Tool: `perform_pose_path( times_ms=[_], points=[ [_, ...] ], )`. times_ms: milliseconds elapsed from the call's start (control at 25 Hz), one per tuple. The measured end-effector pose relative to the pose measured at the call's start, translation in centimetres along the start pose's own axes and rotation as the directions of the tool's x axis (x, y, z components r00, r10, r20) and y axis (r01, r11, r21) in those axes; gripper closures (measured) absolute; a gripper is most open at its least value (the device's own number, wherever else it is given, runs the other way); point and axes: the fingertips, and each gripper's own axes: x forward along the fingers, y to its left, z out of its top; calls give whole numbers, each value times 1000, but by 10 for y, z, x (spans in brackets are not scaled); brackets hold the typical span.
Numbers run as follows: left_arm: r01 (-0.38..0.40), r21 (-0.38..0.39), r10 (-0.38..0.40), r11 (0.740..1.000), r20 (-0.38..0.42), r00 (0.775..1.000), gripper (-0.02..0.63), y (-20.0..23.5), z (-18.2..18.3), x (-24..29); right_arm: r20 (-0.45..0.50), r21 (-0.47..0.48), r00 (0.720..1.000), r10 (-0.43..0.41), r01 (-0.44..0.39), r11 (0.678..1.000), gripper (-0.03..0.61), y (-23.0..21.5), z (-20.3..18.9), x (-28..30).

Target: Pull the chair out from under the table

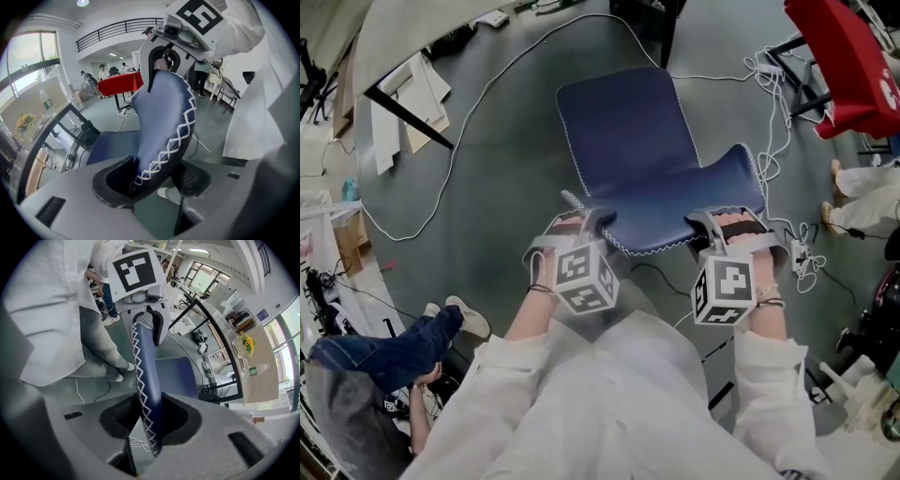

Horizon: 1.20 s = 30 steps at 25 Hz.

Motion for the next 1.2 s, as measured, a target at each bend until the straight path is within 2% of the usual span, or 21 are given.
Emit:
perform_pose_path(
  times_ms=[480,840,1080,1200],
  points=[
    [20,-15,-20,1000,-18,1000,367,-53,1,-4,12,-7,999,40,-40,999,462,51,-3,-15],
    [36,-9,-36,999,-21,999,365,-63,0,-4,28,6,998,61,-62,998,462,60,-2,-18],
    [46,15,-46,999,-11,999,362,-64,-1,-5,53,59,995,84,-87,994,459,62,-1,-16],
    [65,14,-65,998,14,998,353,-66,-1,-7,68,109,993,100,-107,988,415,61,-1,-14]
  ],
)
